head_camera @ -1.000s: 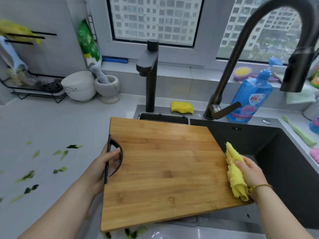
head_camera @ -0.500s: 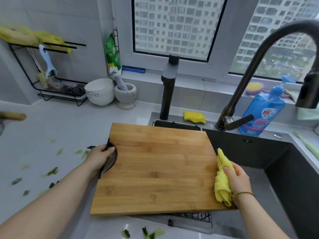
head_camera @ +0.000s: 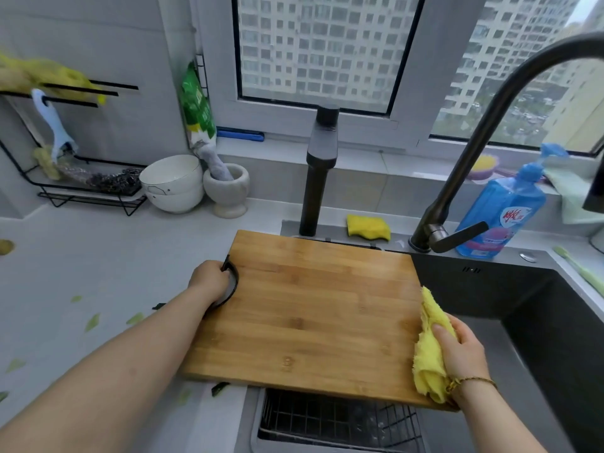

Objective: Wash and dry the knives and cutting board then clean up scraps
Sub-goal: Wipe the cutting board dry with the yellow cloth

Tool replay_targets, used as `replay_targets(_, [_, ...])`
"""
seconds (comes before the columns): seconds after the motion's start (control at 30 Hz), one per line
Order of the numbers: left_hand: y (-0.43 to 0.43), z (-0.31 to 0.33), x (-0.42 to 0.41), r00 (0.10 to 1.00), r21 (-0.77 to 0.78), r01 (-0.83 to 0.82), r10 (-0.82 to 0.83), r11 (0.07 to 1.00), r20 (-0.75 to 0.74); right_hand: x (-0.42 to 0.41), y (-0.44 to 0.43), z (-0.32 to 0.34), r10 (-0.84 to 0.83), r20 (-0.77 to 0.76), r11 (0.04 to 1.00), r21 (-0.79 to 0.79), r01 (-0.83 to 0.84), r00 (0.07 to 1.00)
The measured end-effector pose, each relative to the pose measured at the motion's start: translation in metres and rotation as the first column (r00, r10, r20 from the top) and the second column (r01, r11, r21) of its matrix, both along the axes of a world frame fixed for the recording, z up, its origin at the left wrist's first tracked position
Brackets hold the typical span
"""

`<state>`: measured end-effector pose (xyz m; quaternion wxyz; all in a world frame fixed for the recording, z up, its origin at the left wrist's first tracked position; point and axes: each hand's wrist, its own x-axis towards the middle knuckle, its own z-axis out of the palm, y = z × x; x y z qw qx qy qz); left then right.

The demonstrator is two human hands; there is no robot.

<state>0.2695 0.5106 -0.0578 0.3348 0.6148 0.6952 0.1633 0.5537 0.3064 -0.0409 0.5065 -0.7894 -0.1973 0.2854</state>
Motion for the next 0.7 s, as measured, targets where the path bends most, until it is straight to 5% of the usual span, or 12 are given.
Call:
replay_targets(0.4, [0.012,-0.010,-0.002,0.996,0.028,0.040,-0.038,0.999,-0.083,-0.007,0.012,0.008,-0.013,0.024,1.000,0.029,0.012,1.000])
replay_targets(0.5, [0.009,0.005,-0.004,0.993,0.142,0.017,-0.001,0.990,-0.114,-0.013,0.027,0.031,-0.016,0.034,0.992,0.123,0.012,0.999])
replay_targets(0.6, [-0.003,0.047,0.010,0.993,0.399,0.040,-0.082,0.916,0.090,-0.022,0.052,0.063,0.125,-0.095,0.959,0.267,-0.095,0.988])
replay_targets(0.7, [-0.028,0.099,0.035,0.896,0.522,0.222,-0.384,0.824,0.224,-0.031,0.074,0.094,0.359,-0.241,0.882,0.402,-0.244,0.902])
